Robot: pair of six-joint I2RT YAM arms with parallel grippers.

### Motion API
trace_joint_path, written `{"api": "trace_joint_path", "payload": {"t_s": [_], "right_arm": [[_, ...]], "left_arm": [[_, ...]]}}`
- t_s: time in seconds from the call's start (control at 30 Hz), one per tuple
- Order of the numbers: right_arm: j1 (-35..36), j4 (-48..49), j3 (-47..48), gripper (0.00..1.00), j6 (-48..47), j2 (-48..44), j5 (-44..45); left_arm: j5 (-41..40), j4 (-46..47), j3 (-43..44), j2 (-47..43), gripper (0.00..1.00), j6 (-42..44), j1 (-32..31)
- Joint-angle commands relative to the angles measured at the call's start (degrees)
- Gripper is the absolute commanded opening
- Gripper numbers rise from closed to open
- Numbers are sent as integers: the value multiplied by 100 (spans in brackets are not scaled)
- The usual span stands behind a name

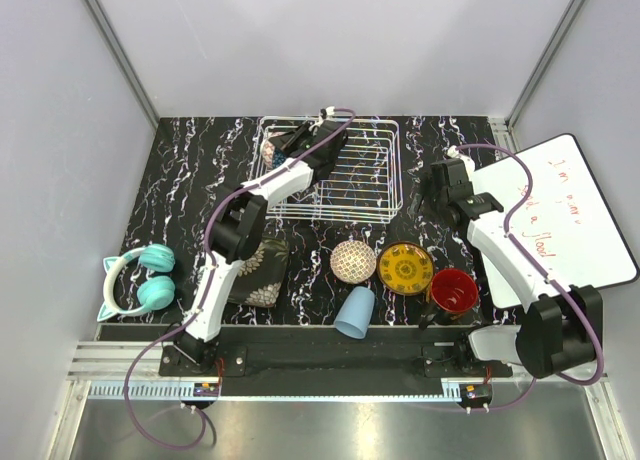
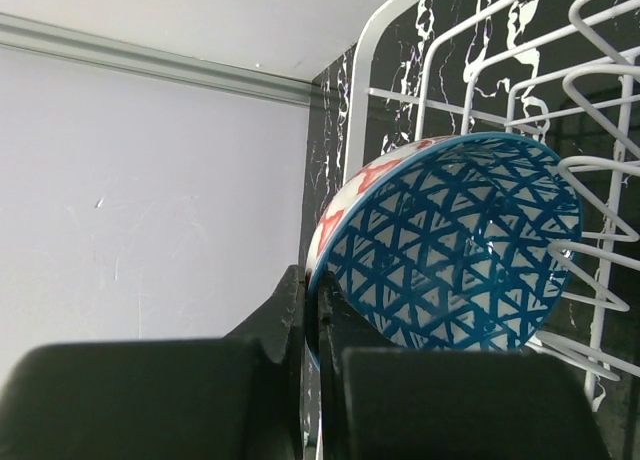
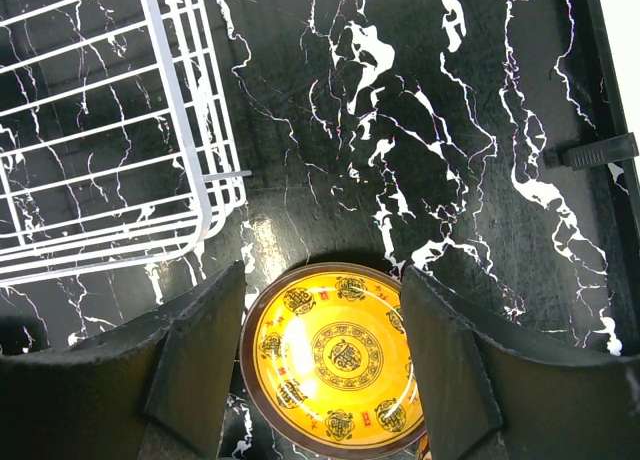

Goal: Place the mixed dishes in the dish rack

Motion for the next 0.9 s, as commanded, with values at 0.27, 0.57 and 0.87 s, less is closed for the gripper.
{"api": "trace_joint_path", "payload": {"t_s": [0.27, 0.57, 0.87], "right_arm": [[45, 163, 10, 79, 56, -280, -85], [45, 127, 80, 79, -41, -263, -120], [45, 119, 62, 79, -68, -280, -129]], "left_arm": [[-86, 401, -364, -325, 76, 23, -32], [72, 226, -426, -966, 99, 66, -49], [2738, -3399, 627, -2855, 99, -1881, -14]]}}
